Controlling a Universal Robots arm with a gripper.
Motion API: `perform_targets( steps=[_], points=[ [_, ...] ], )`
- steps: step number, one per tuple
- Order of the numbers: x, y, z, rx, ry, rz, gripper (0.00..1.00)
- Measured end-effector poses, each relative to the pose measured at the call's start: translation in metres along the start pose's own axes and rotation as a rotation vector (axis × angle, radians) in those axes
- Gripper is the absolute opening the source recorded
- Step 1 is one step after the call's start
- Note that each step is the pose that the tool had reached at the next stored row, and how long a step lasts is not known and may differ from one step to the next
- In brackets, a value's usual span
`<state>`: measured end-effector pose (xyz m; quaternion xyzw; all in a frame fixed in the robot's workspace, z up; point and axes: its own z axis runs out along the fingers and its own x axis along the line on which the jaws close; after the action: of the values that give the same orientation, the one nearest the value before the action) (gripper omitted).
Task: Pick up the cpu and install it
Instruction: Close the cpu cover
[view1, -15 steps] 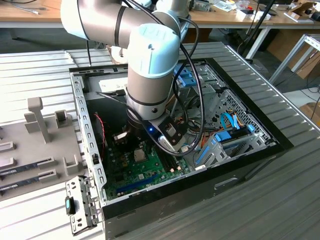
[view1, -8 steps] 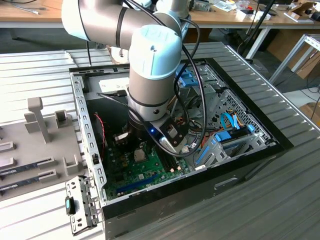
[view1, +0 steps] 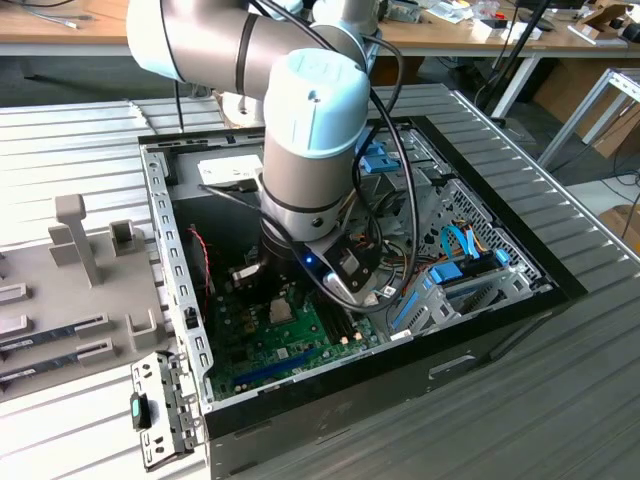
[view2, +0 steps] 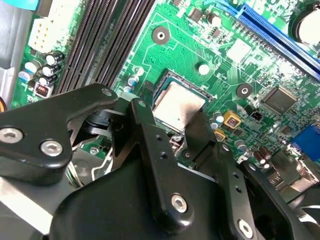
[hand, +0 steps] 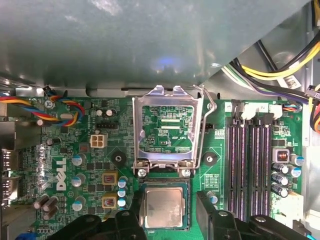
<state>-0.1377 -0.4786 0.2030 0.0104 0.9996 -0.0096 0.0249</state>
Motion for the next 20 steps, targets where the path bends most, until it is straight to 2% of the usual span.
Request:
perform_targets(
  steps=[3, 5, 12, 14, 15, 20],
  points=[
    [-0.0015, 0.0001, 0.0, -0.0002, 0.0004, 0.0, 0.53],
    [-0.0055, 0.0001, 0.0001, 0.0, 0.0044, 0.0, 0.53],
    [-0.0061, 0.0002, -0.0001, 0.0, 0.0052, 0.0, 0.53],
    [-0.0064, 0.0001, -0.0037, -0.0002, 0.0047, 0.0, 0.53],
    [-0.0066, 0.0, -0.0075, -0.0003, 0.0048, 0.0, 0.53],
    [-0.0063, 0.0, -0.0079, -0.0001, 0.0051, 0.0, 0.53]
  ],
)
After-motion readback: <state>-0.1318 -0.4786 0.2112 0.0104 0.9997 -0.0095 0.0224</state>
